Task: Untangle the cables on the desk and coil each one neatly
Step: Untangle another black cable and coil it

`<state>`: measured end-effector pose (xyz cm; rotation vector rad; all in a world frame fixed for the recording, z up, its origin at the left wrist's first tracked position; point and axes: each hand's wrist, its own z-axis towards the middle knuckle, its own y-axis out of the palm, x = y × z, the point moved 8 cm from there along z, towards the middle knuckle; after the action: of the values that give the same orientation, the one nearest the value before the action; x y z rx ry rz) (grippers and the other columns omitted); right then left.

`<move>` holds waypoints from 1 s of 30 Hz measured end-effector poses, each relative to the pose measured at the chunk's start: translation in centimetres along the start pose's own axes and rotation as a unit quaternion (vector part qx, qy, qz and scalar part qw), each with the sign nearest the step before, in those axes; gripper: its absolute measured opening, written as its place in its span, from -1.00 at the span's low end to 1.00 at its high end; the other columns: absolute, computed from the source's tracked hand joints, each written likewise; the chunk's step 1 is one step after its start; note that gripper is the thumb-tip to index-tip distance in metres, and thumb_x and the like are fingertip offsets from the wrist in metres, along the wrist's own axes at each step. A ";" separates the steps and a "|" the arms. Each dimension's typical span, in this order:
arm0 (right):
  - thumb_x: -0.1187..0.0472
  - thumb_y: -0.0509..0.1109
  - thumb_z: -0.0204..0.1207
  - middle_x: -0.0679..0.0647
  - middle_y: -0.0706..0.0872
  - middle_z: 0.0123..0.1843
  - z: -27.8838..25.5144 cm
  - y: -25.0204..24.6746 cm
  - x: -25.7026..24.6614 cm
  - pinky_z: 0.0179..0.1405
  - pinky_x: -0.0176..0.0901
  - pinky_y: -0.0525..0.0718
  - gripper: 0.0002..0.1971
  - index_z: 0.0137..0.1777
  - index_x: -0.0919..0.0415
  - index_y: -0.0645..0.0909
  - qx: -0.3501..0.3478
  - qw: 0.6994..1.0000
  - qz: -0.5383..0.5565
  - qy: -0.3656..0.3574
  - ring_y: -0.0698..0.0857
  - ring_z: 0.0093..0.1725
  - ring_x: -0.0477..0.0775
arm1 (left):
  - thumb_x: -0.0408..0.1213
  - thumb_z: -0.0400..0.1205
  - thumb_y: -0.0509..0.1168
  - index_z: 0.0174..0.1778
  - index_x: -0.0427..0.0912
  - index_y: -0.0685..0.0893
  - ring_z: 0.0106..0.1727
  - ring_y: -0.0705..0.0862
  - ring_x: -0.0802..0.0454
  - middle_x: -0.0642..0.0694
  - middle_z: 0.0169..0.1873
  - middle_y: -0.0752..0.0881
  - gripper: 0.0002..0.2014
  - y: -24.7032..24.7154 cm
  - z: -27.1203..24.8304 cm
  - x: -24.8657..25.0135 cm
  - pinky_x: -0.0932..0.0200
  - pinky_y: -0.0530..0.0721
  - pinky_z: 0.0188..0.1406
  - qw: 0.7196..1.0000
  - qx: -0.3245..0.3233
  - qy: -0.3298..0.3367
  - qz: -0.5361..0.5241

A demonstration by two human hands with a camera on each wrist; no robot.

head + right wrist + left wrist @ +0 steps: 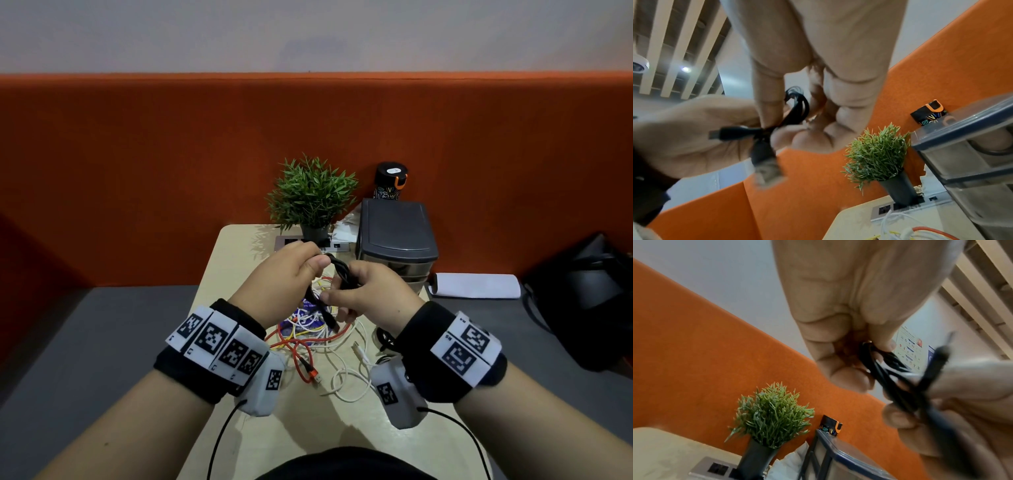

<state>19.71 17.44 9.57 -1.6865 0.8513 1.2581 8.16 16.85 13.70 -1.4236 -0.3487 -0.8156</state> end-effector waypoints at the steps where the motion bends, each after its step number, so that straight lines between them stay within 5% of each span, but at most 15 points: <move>1: 0.28 0.56 0.41 0.05 0.64 -0.46 0.1 -0.3 0.3 -0.41 -0.12 0.63 -0.81 -0.20 0.21 0.56 0.026 1.000 0.006 -0.003 0.65 -0.44 0.05 | -0.11 0.74 0.06 -0.28 0.00 0.46 -0.29 0.54 0.04 -0.04 -0.28 0.53 -0.74 0.0 0.0 0.0 -0.04 0.56 -0.21 1.000 0.006 -0.002 -0.009; 5: 0.05 0.56 0.40 -0.01 0.70 -0.24 0.1 -0.7 1.2 -0.26 -0.19 0.60 -0.76 -0.01 0.09 0.64 0.064 0.998 -0.019 -0.004 0.68 -0.26 -0.06 | -0.17 0.74 0.08 -0.19 -0.13 0.52 -0.41 0.66 -0.12 -0.19 -0.30 0.61 -0.76 -0.1 -0.2 -0.4 -0.21 0.67 -0.31 0.995 0.020 -0.020 -0.098; 9: 0.04 0.51 0.45 -0.03 0.73 -0.05 -0.2 -1.0 1.0 -0.12 -0.20 0.61 -0.72 0.15 -0.04 0.65 0.050 0.998 -0.004 -0.031 0.67 -0.12 -0.09 | -0.21 0.73 0.11 -0.02 -0.17 0.65 -0.35 0.68 -0.05 -0.15 -0.25 0.58 -0.78 0.0 -0.4 -1.0 0.10 0.73 -0.43 0.991 0.019 -0.031 -0.131; 12: 0.09 0.45 0.52 -0.01 0.78 0.01 -0.4 -1.9 0.4 -0.11 -0.22 0.69 -0.79 0.15 -0.04 0.71 0.074 0.996 -0.016 -0.048 0.73 -0.06 -0.08 | -0.22 0.72 0.15 0.14 -0.10 0.68 -0.31 0.67 0.00 -0.07 -0.19 0.52 -0.78 0.5 -0.5 -1.7 0.11 0.76 -0.39 0.988 0.007 -0.043 -0.145; 17: 0.27 0.45 0.52 -0.11 0.77 -0.26 -0.6 -2.0 0.7 -0.35 -0.50 0.55 -0.82 0.10 0.11 0.76 0.072 0.996 -0.039 -0.040 0.66 -0.36 -0.31 | -0.25 0.67 0.26 -0.10 0.07 0.69 -0.36 0.72 -0.17 -0.06 -0.23 0.59 -0.86 1.7 -0.6 -2.8 -0.11 0.77 -0.42 0.981 0.006 -0.062 -0.182; 20: 0.28 0.46 0.51 -0.14 0.71 -0.46 -0.7 -1.6 2.0 -0.40 -0.42 0.58 -0.88 -0.01 0.10 0.77 0.048 0.995 -0.089 -0.014 0.63 -0.45 -0.26 | -0.28 0.62 0.34 -0.10 0.00 0.68 -0.49 0.66 -0.04 -0.28 -0.23 0.64 -0.93 2.8 -0.8 -4.2 0.10 0.66 -0.59 0.971 -0.003 -0.091 -0.220; 25: 0.33 0.46 0.49 0.01 0.63 -0.55 -1.2 -3.7 7.2 -0.48 -0.28 0.59 -0.92 -0.17 0.15 0.71 0.101 0.987 -0.089 0.092 0.56 -0.59 -0.14 | -0.19 0.67 0.26 -0.10 0.01 0.66 -0.28 0.68 0.06 -0.03 -0.20 0.66 -0.91 5.5 -1.7 -7.9 0.01 0.68 -0.24 0.980 -0.050 -0.128 -0.142; 30: 0.41 0.42 0.48 0.14 0.57 -0.58 -3.7 -8.9 14.4 -0.49 -0.19 0.60 -0.92 -0.22 0.29 0.67 0.202 0.954 -0.023 0.222 0.54 -0.62 0.01 | -0.17 0.62 0.33 -0.10 0.17 0.69 0.05 0.52 0.11 0.07 -0.05 0.50 -0.90 8.7 -3.9 -11.9 0.21 0.47 0.10 0.983 -0.117 -0.140 0.003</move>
<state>32.82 17.30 -1.76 -1.6540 1.2311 0.6152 4.85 16.01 -1.19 -1.7651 -0.4740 -0.6666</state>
